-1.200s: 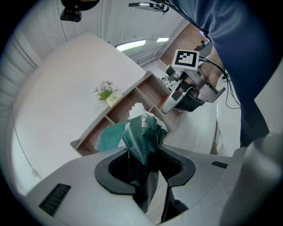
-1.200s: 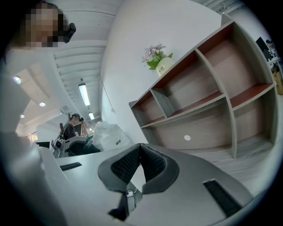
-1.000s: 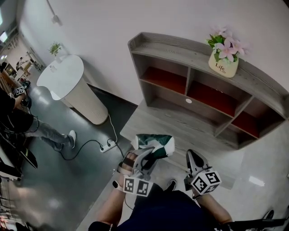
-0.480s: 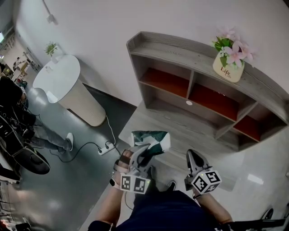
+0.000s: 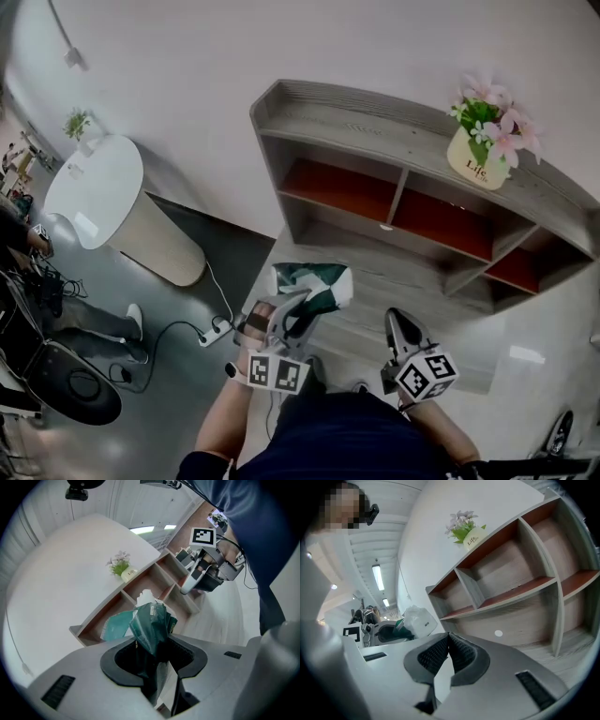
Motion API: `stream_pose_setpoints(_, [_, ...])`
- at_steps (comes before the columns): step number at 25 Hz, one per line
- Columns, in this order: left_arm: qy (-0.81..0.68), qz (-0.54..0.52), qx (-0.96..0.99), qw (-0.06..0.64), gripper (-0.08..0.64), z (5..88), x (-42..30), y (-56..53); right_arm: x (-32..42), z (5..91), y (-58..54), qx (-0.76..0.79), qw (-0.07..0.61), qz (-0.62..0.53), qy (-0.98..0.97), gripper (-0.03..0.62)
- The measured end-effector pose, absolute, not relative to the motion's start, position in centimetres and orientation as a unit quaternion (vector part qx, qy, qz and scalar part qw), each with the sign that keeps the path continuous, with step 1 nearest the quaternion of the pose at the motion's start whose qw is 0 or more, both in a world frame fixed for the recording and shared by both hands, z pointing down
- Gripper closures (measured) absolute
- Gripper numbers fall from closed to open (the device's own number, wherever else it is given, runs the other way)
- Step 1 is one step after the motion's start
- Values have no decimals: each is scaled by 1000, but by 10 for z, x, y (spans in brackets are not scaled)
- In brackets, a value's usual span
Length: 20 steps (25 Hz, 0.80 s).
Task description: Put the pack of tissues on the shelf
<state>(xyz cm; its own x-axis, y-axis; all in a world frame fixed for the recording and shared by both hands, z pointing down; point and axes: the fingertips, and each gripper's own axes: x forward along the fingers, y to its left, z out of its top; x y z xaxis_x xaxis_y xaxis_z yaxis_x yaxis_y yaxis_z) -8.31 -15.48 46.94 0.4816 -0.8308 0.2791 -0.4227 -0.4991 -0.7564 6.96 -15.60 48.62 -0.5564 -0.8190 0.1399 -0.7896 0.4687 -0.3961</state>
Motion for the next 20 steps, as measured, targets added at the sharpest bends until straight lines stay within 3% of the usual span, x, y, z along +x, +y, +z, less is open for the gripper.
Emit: stream_pose_setpoints(20, [323,-287,-822,370,400,441,-105,-295,50,491,-191,-564,46,-214,796,581])
